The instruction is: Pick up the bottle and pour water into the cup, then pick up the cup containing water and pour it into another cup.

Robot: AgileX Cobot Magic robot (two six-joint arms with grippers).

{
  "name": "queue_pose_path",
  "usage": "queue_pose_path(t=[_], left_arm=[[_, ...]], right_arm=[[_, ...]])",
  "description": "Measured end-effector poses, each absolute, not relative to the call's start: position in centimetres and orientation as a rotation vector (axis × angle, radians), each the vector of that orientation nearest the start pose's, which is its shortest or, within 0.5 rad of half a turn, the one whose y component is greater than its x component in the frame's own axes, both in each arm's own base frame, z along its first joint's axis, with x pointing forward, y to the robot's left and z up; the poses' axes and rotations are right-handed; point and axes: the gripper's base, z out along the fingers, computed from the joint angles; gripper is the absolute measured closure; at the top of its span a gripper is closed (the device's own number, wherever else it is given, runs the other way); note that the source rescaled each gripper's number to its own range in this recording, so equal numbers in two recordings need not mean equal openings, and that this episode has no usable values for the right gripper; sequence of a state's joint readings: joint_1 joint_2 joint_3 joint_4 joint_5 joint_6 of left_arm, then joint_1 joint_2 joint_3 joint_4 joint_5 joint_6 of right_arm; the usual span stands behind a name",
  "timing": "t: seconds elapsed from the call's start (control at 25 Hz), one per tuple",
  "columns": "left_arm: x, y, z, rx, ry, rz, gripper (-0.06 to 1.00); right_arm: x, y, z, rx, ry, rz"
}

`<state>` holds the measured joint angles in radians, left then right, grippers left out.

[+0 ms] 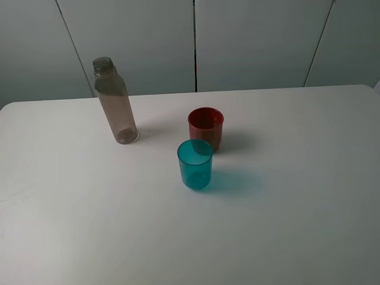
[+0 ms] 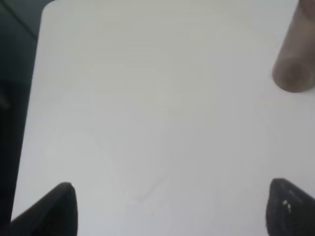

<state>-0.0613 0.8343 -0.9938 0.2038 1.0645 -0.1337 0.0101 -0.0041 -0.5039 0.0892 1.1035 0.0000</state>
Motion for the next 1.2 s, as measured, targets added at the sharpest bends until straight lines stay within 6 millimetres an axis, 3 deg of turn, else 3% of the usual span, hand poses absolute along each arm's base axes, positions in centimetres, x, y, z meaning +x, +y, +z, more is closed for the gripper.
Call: queue_pose_path(t=[0.2,0.48,0.72,1.0,1.2], left_arm=[[9.0,1.9,36.4,-0.12,2.289,0.182,0.04],[4.4,0.6,33.0,-0.145,2.121,0.163,0.04],[2.4,-0.5,29.6,-0.11,2.042,0.119,0.04],[0.7,-0.9,29.6,-0.045,1.902,0.135,0.04],[0.0,-1.0,29.0,0.021,2.003,0.03,0.04]], right_arm=[[-0.8,0.7,27.5,-0.017,2.078,0.113],[-0.8,0.7,27.5,-0.017,2.078,0.113],[-0.8,0.7,27.5,-0.017,2.078,0.113],[-0.8,0.7,27.5,-0.017,2.078,0.113],[-0.8,0.7,27.5,-0.017,2.078,0.113]])
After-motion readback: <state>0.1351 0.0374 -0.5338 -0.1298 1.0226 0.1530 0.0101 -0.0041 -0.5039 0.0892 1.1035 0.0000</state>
